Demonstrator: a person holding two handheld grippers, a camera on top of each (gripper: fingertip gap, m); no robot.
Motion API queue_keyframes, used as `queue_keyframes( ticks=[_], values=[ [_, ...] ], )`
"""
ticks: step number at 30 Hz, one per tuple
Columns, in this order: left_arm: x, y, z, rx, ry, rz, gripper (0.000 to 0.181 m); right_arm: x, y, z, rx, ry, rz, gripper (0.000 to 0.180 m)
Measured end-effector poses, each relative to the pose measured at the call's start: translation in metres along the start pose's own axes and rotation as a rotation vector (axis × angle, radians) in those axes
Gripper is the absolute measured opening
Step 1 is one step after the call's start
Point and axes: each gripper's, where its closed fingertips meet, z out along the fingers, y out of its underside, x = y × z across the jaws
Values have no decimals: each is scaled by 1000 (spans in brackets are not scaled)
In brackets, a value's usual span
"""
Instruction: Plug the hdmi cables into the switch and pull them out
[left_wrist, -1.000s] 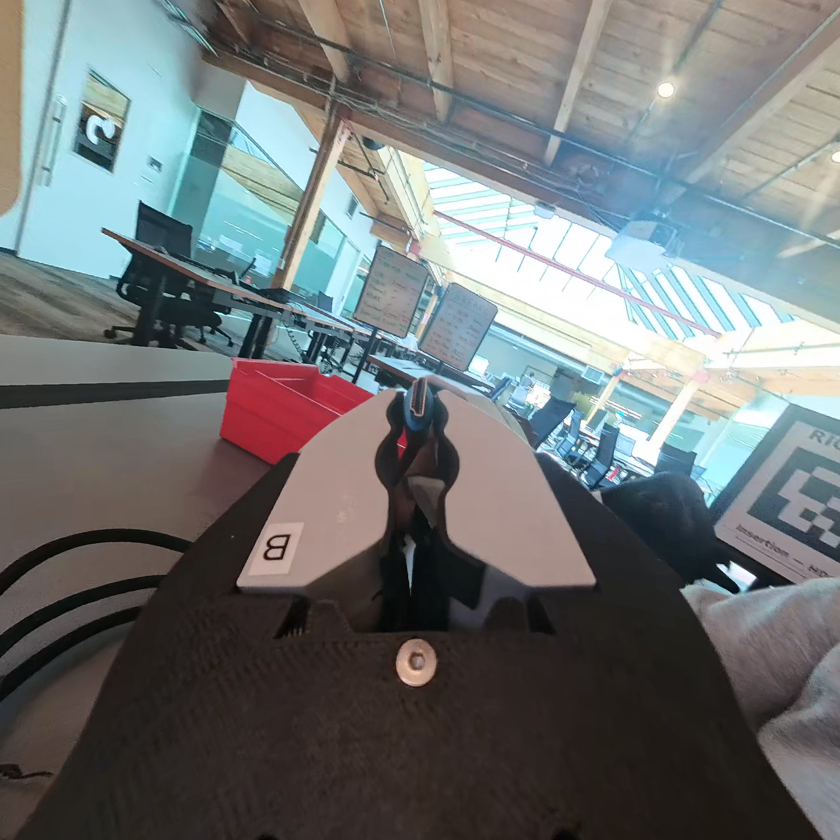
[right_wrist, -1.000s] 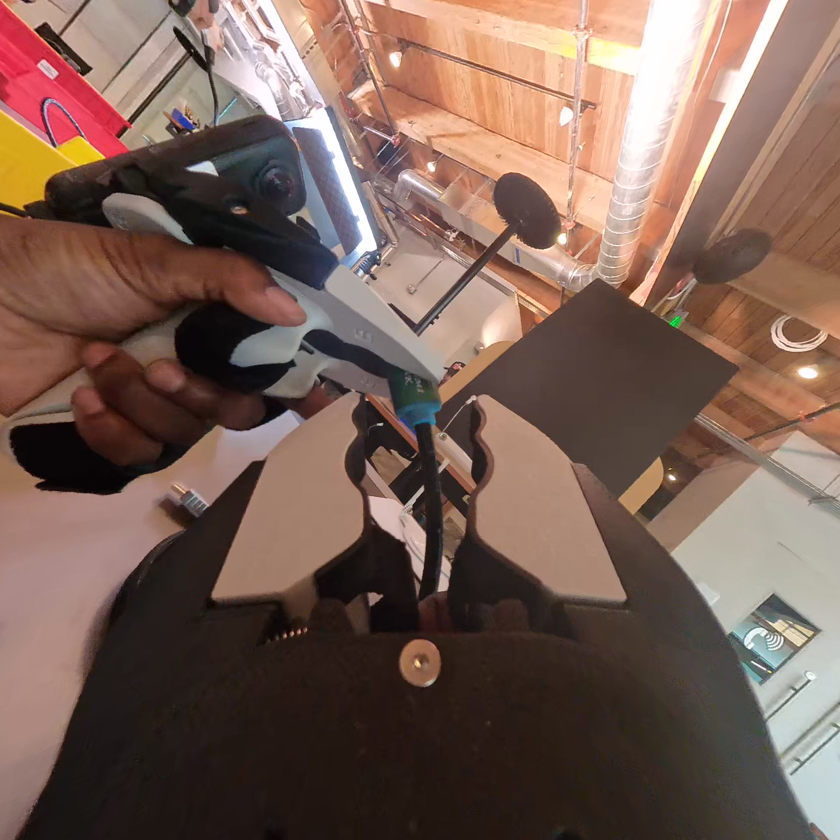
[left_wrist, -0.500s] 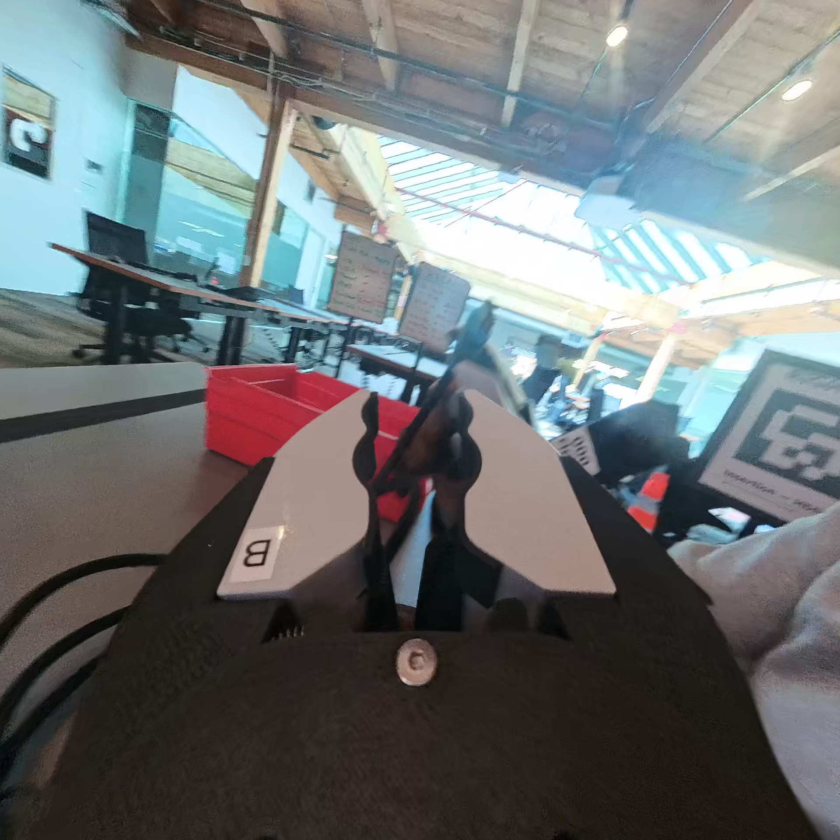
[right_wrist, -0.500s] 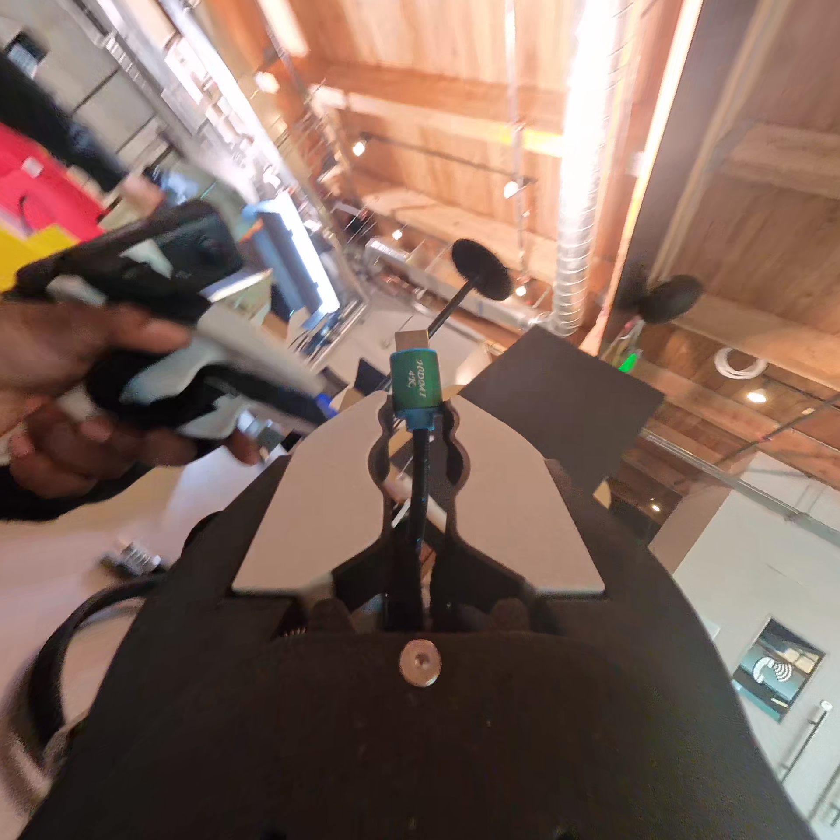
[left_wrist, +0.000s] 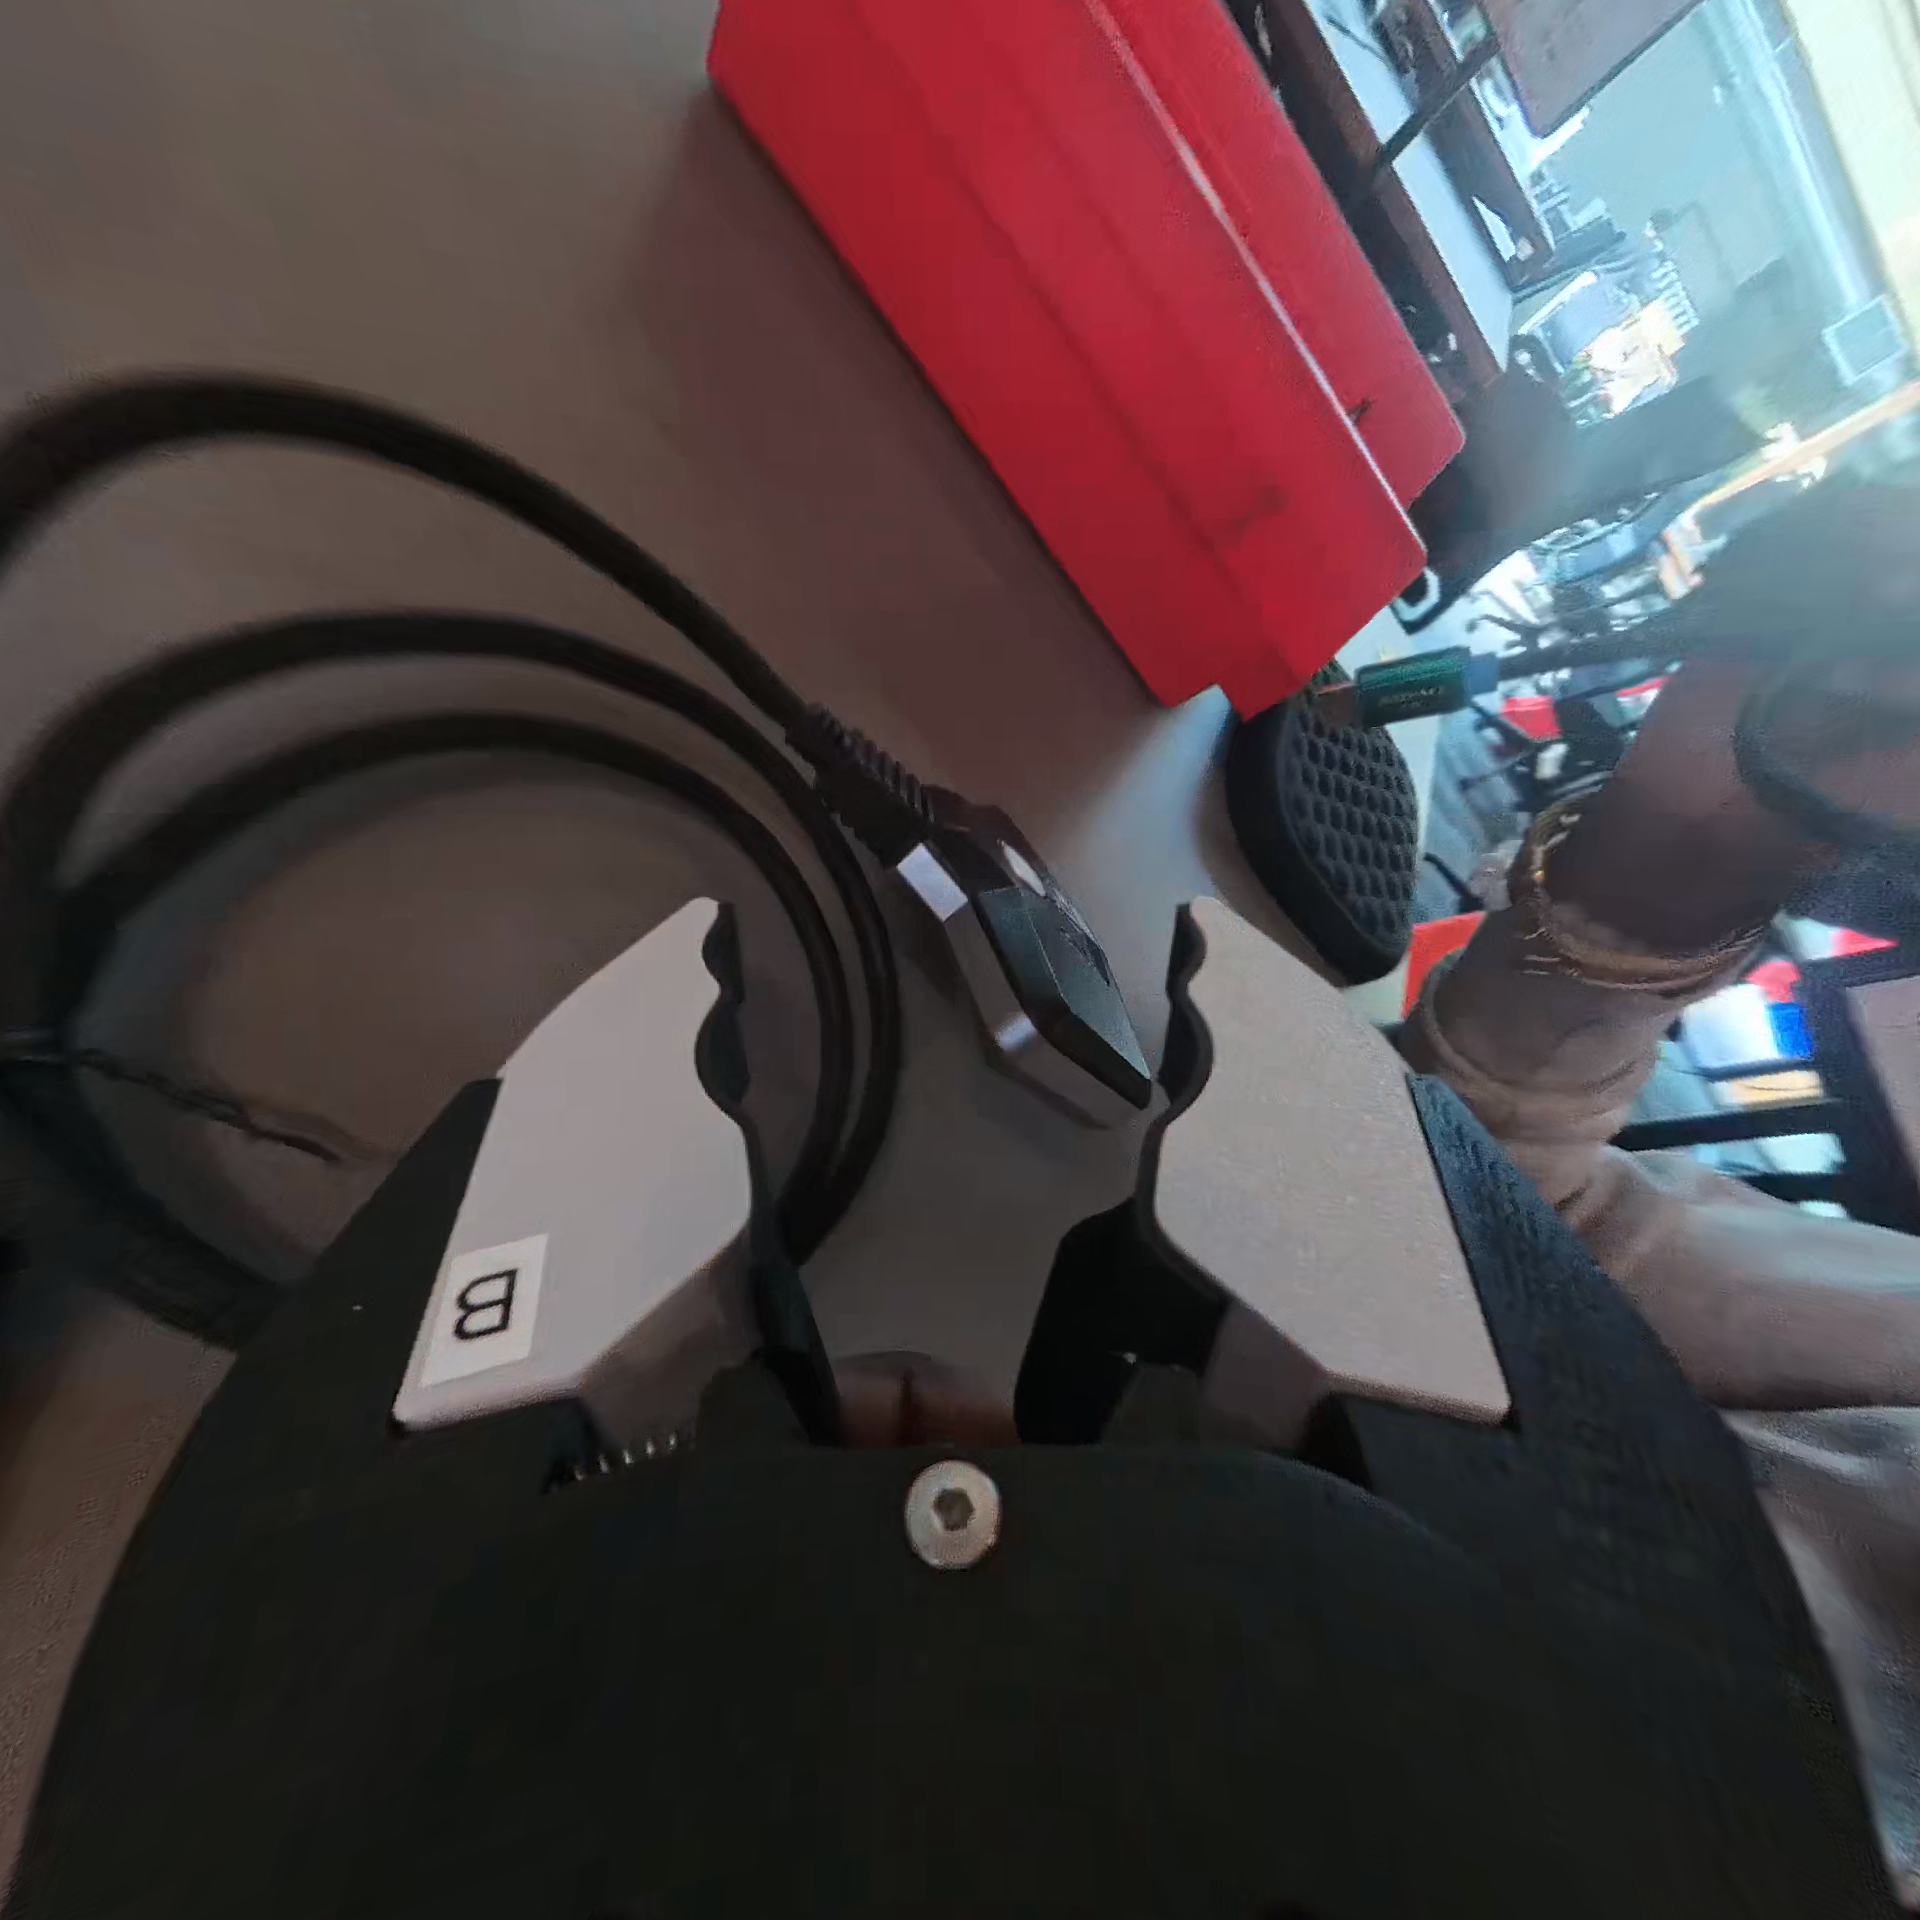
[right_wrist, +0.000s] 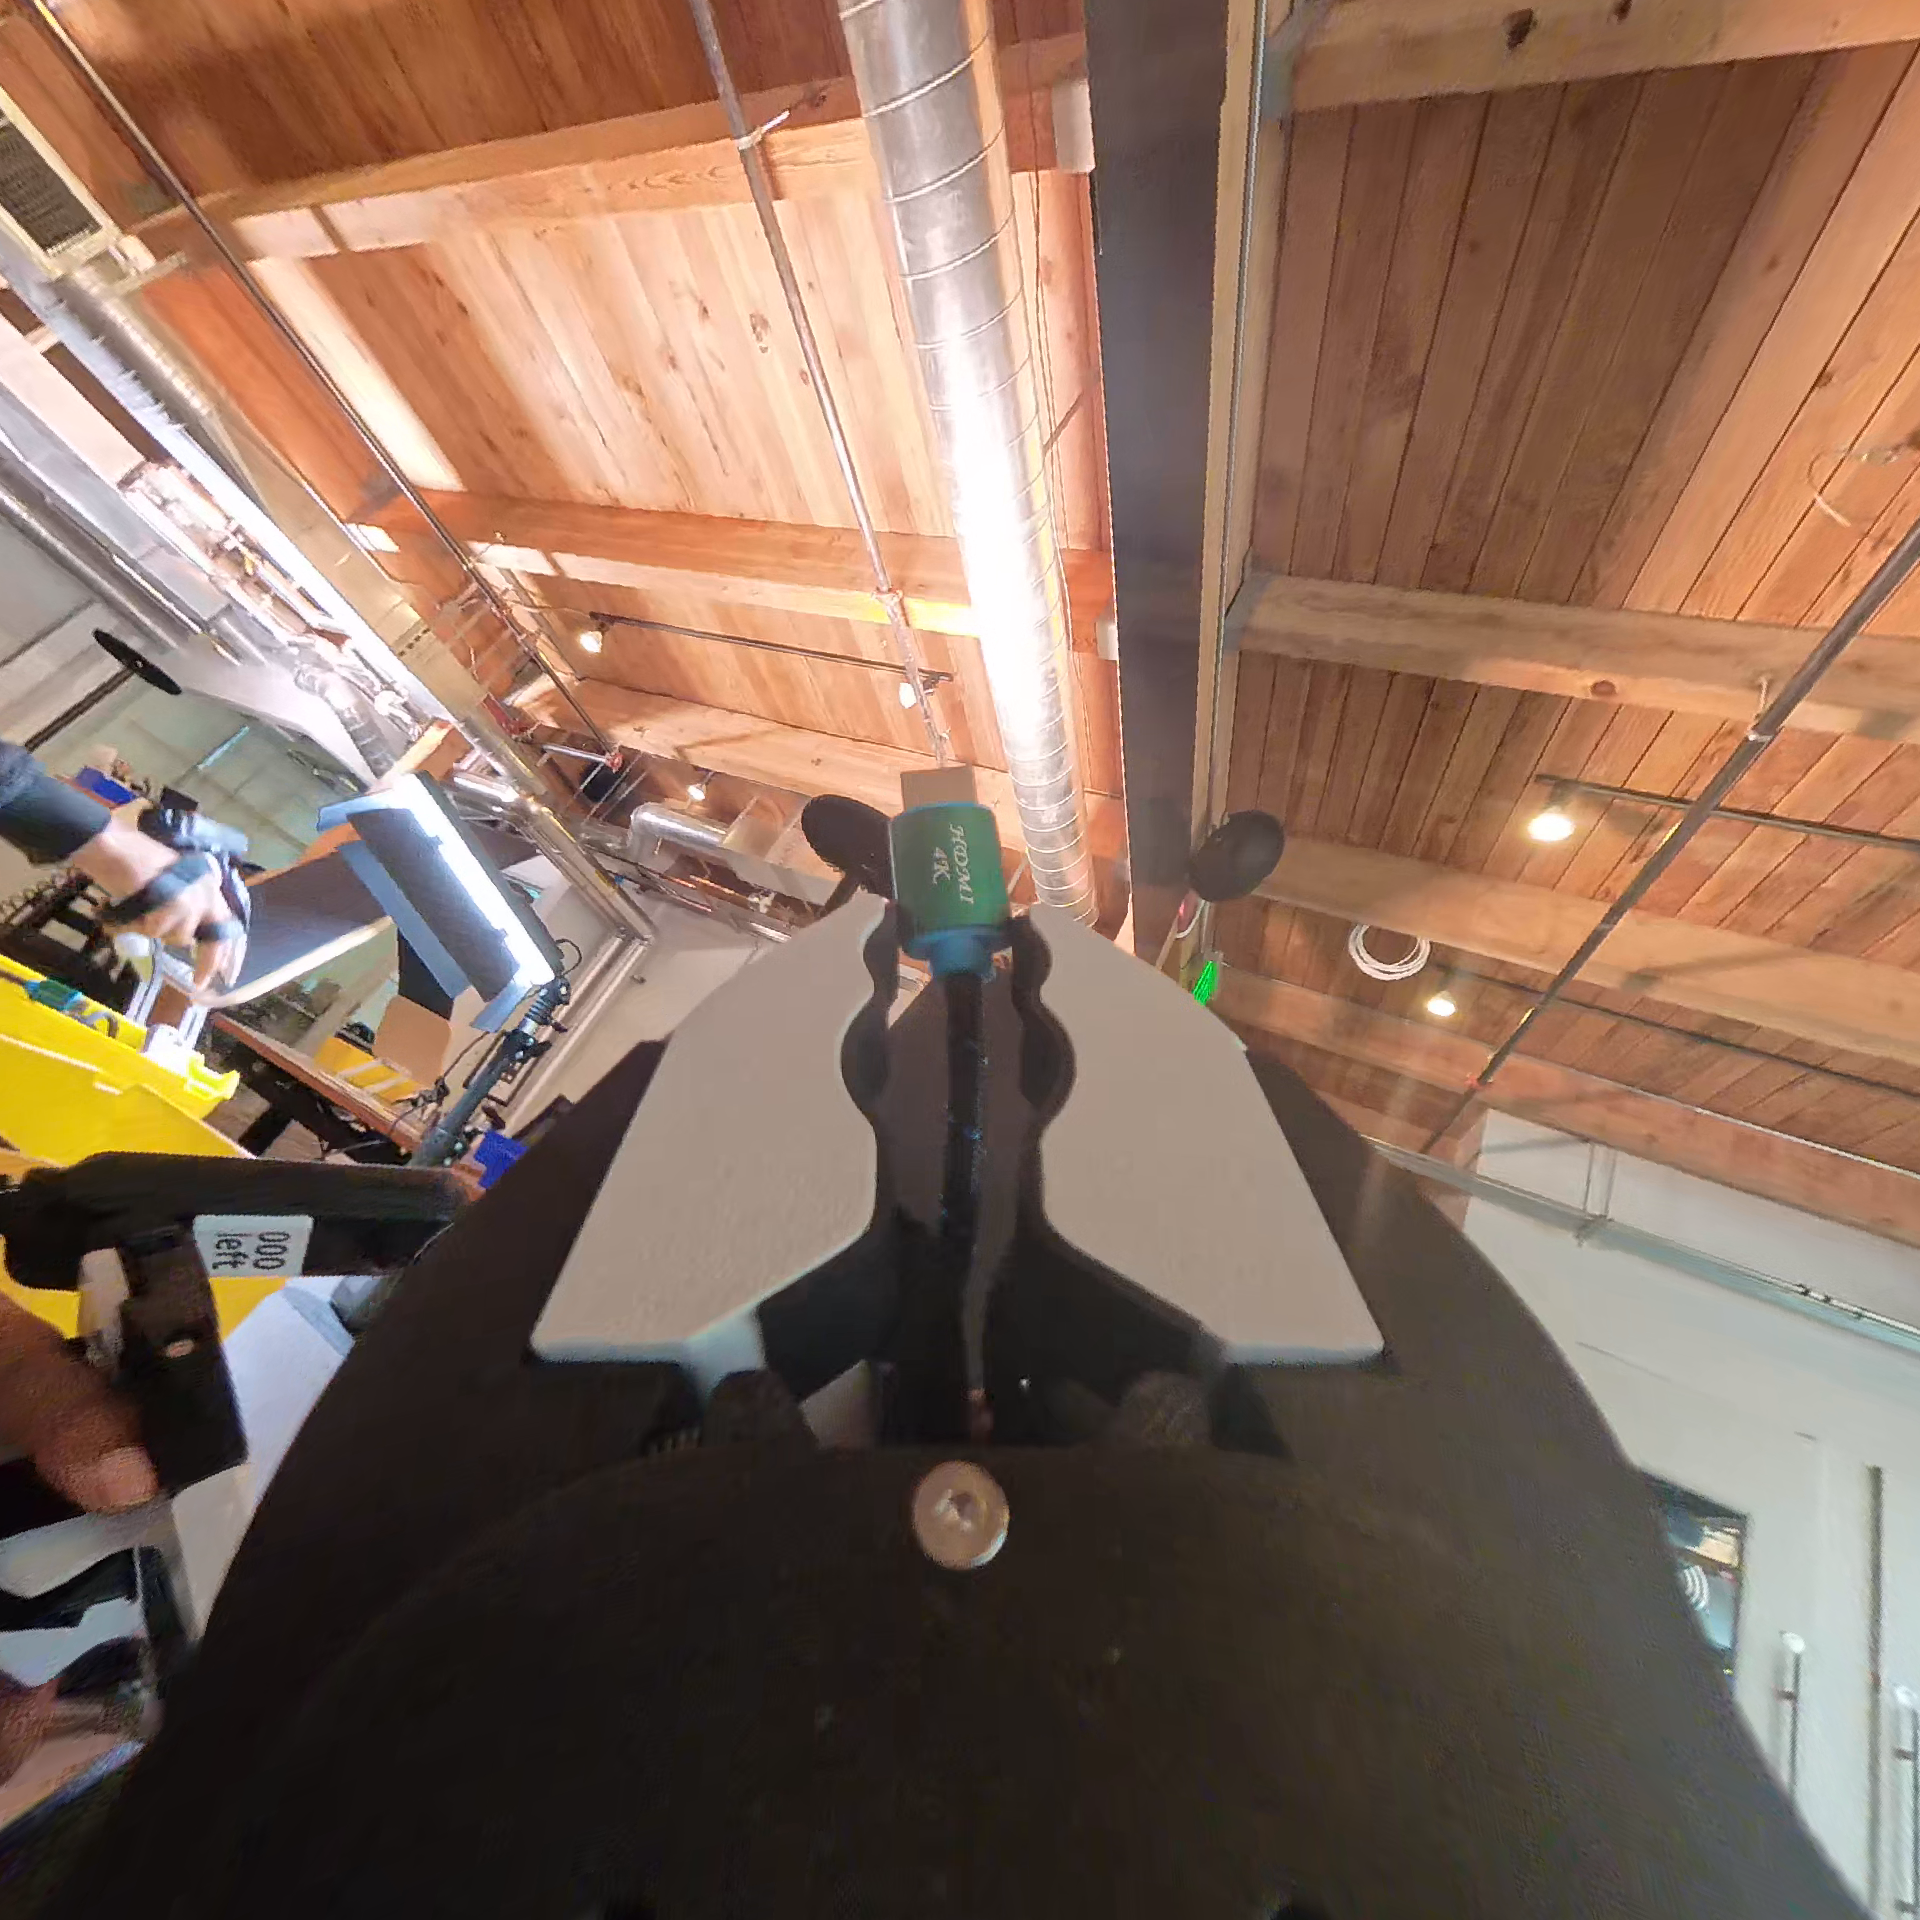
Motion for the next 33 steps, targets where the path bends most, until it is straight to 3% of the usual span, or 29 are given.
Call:
queue_keyframes(
  ticks=[5,7,9,11,15,19,21,24,28,33],
  values=[
    [0,19,21,-184,64,-109,73,-14,-8,-14,-28,-51,-68,21],
    [1,22,29,-233,68,-101,60,-23,-8,-17,-46,-88,-104,21],
    [7,23,33,-250,88,-52,28,-31,-7,-18,-70,-122,-124,21],
    [14,19,35,-207,104,-35,25,-36,-3,-18,-112,-144,-98,21],
    [31,-22,10,135,195,-65,23,-51,18,-16,-286,-218,108,20],
    [25,-80,-57,661,252,-185,22,-86,63,-15,-546,-298,292,21],
    [6,-90,-81,826,205,-250,23,-109,91,-12,-661,-338,316,20],
    [-15,-92,-99,945,170,-311,21,-149,135,-5,-837,-456,280,21],
    [-17,-94,-117,1018,188,-304,21,-183,177,8,-937,-520,249,20],
    [-20,-91,-124,1046,176,-304,21,-199,192,4,-996,-471,358,20]
  ],
)
